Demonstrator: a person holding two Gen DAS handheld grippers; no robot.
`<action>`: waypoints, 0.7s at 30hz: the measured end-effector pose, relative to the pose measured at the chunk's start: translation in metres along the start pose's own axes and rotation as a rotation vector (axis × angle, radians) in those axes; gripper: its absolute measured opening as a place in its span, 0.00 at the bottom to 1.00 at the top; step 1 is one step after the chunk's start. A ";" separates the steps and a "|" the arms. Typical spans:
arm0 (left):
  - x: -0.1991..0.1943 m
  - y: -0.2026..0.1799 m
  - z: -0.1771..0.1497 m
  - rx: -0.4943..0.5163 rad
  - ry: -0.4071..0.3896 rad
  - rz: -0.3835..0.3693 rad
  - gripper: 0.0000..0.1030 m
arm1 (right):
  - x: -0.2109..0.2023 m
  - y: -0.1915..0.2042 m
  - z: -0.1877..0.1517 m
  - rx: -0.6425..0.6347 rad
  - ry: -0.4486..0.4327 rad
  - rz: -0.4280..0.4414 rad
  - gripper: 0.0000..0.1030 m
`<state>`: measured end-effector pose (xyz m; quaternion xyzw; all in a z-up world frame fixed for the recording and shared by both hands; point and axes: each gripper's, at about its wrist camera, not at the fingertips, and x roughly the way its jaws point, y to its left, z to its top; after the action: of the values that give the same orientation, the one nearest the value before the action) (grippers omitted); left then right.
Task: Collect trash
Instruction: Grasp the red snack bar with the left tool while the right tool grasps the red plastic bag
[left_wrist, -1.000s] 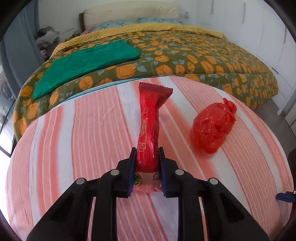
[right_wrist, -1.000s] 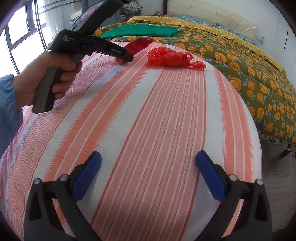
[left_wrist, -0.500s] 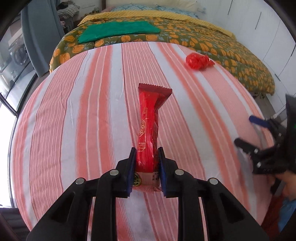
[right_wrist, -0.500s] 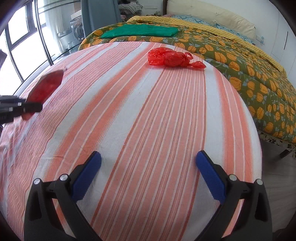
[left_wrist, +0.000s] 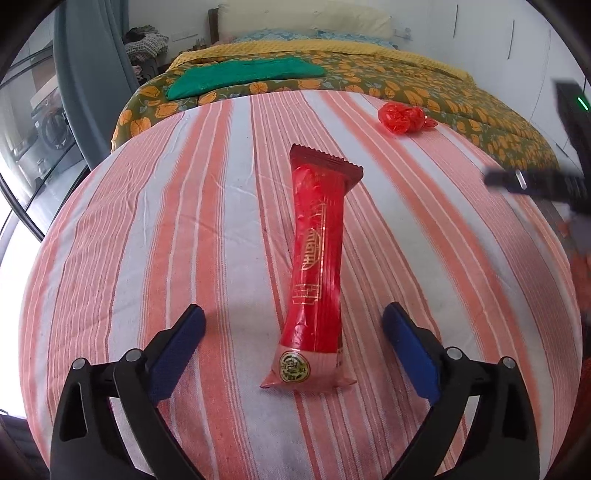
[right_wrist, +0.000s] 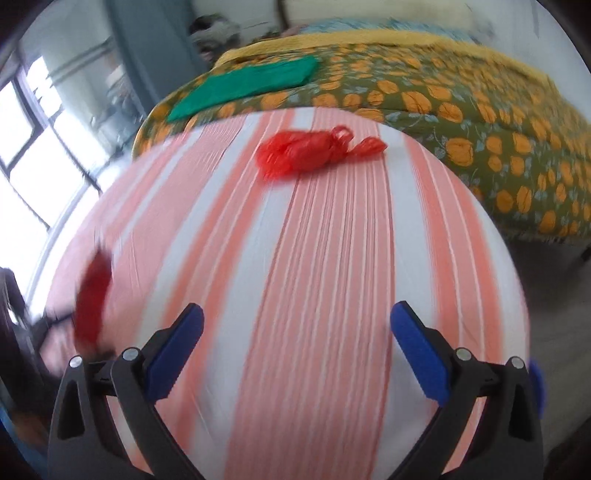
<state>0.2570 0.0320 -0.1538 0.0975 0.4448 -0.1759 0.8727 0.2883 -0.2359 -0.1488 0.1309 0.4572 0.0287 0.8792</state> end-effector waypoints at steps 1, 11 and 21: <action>0.000 0.000 0.000 -0.001 0.000 0.000 0.93 | 0.009 -0.002 0.013 0.053 0.021 0.030 0.93; 0.002 0.003 0.000 -0.004 0.002 0.004 0.95 | 0.085 -0.010 0.115 0.346 -0.017 0.057 0.94; 0.002 0.004 0.000 -0.006 0.002 0.000 0.95 | 0.092 0.040 0.095 -0.084 -0.013 -0.103 0.47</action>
<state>0.2594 0.0350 -0.1560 0.0953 0.4464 -0.1743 0.8725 0.4214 -0.2007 -0.1593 0.0703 0.4560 0.0019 0.8872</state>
